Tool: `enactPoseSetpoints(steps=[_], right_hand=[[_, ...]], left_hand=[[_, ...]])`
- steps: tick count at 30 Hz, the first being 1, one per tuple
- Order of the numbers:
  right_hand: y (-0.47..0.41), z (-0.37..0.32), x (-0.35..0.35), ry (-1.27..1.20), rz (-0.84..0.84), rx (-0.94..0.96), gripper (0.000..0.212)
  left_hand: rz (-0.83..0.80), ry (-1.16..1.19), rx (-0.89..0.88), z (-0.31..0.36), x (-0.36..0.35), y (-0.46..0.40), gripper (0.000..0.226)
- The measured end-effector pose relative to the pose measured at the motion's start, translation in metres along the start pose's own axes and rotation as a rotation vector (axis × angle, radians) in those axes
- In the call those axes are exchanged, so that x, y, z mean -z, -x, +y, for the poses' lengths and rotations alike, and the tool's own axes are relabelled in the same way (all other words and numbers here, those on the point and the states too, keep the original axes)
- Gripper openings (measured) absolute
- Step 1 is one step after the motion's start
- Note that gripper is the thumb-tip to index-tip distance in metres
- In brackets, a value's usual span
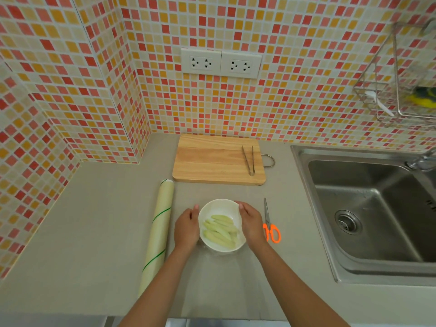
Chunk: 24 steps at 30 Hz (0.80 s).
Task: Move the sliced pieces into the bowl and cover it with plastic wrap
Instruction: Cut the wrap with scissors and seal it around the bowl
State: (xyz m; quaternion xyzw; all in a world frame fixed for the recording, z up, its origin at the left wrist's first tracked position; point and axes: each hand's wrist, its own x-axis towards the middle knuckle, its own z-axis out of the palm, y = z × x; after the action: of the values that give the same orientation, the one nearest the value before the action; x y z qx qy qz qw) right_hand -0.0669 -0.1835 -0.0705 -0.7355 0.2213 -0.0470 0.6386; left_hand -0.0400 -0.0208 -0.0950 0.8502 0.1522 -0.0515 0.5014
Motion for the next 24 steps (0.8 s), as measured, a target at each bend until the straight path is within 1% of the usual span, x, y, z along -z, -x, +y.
enactPoseSetpoints(steps=[2,4,7,9,11,14,16,18,20,22,24], right_hand=[[0.0,0.002,0.003,-0.015,0.005,0.004,0.03],[-0.001,0.004,0.005,-0.035,0.008,0.01,0.03],[0.0,0.007,0.008,-0.058,0.024,0.006,0.029],[-0.001,0.008,0.01,-0.063,0.024,0.002,0.029],[-0.001,0.008,0.011,-0.067,0.017,-0.003,0.029],[0.0,0.007,0.01,-0.073,0.023,-0.002,0.029],[0.0,0.005,0.009,-0.066,0.016,0.008,0.029],[0.0,0.004,0.008,-0.056,0.004,0.016,0.03],[0.001,0.003,0.006,-0.067,0.003,0.011,0.03],[0.001,0.003,0.005,-0.087,0.006,-0.001,0.03],[0.001,0.005,0.003,-0.106,0.015,-0.014,0.03]], left_hand=[[-0.025,-0.076,-0.059,0.004,0.002,-0.002,0.051],[-0.029,-0.104,-0.104,0.007,0.002,-0.003,0.051],[-0.048,-0.122,-0.039,0.011,0.002,-0.003,0.042],[-0.088,-0.149,0.005,0.013,0.0,-0.003,0.049],[-0.11,-0.201,0.009,0.014,0.0,-0.005,0.059],[-0.123,-0.244,0.023,0.013,0.002,-0.009,0.064],[-0.163,-0.125,0.091,0.012,0.002,-0.015,0.062],[-0.172,0.129,0.22,0.011,0.001,-0.019,0.057],[-0.129,0.343,0.315,0.01,0.0,-0.019,0.052],[-0.065,0.409,0.318,0.007,-0.002,-0.017,0.047],[-0.015,0.415,0.285,0.004,-0.006,-0.016,0.041]])
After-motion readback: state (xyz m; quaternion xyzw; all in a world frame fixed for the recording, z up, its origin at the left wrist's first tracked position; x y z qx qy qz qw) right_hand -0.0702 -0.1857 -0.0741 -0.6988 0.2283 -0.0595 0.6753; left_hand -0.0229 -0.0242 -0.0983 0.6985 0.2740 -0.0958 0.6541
